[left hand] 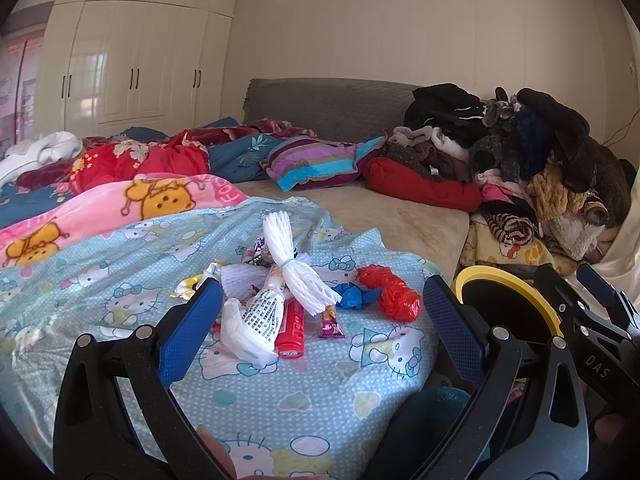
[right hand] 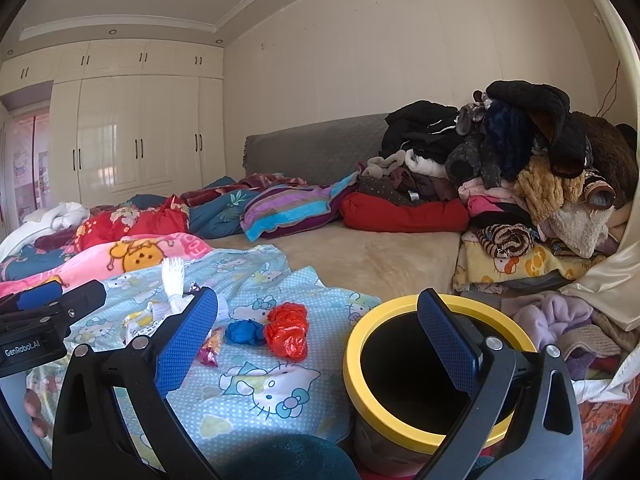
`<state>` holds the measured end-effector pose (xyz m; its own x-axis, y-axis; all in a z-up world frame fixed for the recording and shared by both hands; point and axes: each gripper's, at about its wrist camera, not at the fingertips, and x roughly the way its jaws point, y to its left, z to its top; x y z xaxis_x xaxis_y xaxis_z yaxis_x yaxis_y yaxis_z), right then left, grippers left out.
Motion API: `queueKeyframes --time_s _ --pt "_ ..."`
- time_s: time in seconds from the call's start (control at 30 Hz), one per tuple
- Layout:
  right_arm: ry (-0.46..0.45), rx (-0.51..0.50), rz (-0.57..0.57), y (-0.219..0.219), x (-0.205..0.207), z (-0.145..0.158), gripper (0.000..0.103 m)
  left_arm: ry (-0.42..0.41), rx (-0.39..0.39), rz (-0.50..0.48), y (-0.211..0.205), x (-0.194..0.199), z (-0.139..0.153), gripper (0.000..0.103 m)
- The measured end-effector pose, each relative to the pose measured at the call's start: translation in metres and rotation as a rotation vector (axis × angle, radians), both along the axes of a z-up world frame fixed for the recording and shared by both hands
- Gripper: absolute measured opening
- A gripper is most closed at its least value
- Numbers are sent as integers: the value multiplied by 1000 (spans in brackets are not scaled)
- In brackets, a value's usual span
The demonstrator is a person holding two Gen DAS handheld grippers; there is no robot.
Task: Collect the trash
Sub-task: 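Move both grippers toward the trash on the blue sheet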
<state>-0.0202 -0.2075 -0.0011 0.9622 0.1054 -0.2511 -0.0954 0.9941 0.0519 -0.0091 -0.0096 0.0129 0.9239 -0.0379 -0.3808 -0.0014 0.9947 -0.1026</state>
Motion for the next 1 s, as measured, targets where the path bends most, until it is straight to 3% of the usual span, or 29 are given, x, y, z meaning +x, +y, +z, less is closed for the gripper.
queueKeyframes --time_s 0.27,0.47,0.83,1.0 --pt "24 -28 32 7 7 -2 97 17 -18 -12 -5 6 -6 92" --pt "54 -46 108 22 24 -4 97 30 -68 -10 17 20 -10 92" --pt "168 -81 226 54 79 -11 97 46 -120 18 48 58 -8 92" --pt "226 -100 221 56 106 -22 97 46 -167 -1 54 82 -5 92"
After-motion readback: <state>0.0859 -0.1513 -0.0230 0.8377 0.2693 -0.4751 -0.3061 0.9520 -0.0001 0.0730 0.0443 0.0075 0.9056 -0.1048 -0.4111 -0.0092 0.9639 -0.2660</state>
